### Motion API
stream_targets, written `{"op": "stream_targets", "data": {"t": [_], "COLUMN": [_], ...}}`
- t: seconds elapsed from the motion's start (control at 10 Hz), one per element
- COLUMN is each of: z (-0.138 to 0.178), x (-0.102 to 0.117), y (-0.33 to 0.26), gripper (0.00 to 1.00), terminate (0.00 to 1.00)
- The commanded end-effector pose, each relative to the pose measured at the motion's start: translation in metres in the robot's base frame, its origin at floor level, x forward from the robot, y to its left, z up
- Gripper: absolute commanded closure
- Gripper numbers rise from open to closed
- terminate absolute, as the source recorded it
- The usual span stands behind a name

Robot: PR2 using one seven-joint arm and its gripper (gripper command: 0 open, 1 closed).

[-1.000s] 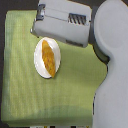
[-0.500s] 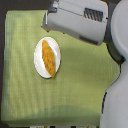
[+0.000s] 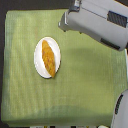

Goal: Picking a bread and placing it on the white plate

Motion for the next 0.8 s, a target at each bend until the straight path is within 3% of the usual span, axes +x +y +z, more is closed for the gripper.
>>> {"op": "stream_targets", "data": {"t": [0.0,0.3,0.6,0.7], "z": [0.007,0.006,-0.002,-0.004], "x": [-0.008,-0.022,-0.031,-0.031], "y": [-0.111,-0.158,-0.163,-0.169], "gripper": [0.0,0.0,0.0,0.0], "terminate": [0.0,0.0,0.0,1.0]}}
